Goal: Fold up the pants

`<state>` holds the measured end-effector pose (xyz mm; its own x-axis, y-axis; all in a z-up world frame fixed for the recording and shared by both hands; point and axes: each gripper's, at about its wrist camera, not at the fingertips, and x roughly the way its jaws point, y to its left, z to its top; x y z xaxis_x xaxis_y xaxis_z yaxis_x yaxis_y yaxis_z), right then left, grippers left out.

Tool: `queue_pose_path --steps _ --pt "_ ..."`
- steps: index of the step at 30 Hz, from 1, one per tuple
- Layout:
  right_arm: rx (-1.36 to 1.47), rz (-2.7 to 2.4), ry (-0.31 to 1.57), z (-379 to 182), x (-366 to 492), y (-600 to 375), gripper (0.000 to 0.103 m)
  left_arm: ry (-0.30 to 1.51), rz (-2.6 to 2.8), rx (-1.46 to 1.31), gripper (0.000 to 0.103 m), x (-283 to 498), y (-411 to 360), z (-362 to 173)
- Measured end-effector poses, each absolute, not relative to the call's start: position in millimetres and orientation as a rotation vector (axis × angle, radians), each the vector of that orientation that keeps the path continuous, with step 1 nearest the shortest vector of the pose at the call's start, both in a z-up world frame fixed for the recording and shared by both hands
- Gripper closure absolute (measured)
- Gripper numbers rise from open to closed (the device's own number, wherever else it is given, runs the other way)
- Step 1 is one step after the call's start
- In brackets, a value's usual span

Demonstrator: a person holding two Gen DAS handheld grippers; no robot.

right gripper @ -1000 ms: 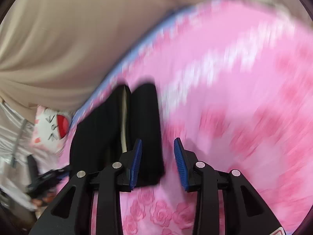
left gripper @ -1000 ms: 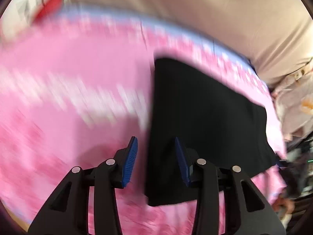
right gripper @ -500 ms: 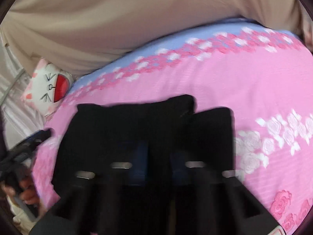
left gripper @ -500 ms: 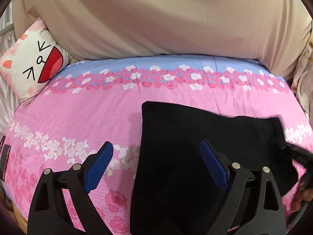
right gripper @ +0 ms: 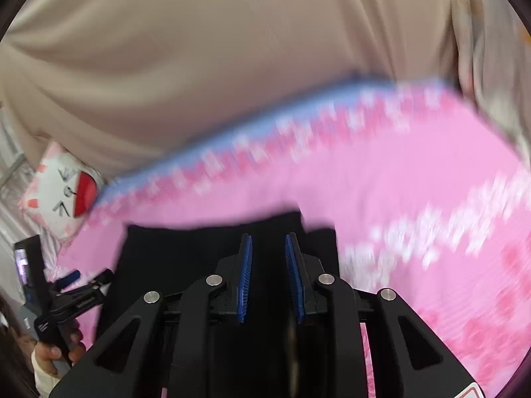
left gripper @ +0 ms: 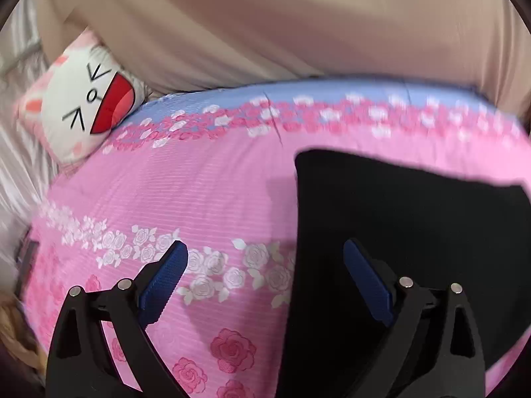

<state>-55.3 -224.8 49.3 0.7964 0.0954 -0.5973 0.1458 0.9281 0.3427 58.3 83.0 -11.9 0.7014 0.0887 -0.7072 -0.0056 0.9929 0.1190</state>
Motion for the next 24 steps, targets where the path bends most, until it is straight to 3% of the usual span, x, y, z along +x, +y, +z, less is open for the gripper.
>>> queue_pose_path --steps 2,5,9,13,16,18,21,24 --pt "0.380 0.082 0.638 64.8 -53.8 -203.9 0.083 0.776 0.062 0.073 0.007 58.0 91.9 -4.2" --pt "0.353 0.277 0.723 56.1 -26.4 -148.7 0.095 0.772 0.134 0.132 0.005 61.3 87.7 -9.7" --pt "0.288 0.328 0.937 -12.0 33.4 -90.7 0.099 0.815 0.125 0.110 0.005 57.6 98.4 -18.1" --pt "0.448 0.344 0.923 -1.0 45.2 -102.8 0.097 0.809 0.138 0.107 0.005 47.9 116.7 -16.7" --pt "0.369 0.366 0.866 18.3 43.7 -87.1 0.097 0.800 0.140 0.102 0.005 45.6 118.9 -16.4" --pt "0.299 0.341 0.928 -0.7 57.2 -74.5 0.103 0.799 0.119 0.107 0.005 46.8 112.1 -15.9" --pt "0.366 0.333 0.944 -9.9 71.5 -81.3 0.103 0.797 0.092 0.149 0.005 45.5 94.7 -14.3" --pt "0.365 0.344 0.884 12.9 63.3 -80.7 0.096 0.796 0.071 0.164 0.005 43.4 84.8 -13.5"
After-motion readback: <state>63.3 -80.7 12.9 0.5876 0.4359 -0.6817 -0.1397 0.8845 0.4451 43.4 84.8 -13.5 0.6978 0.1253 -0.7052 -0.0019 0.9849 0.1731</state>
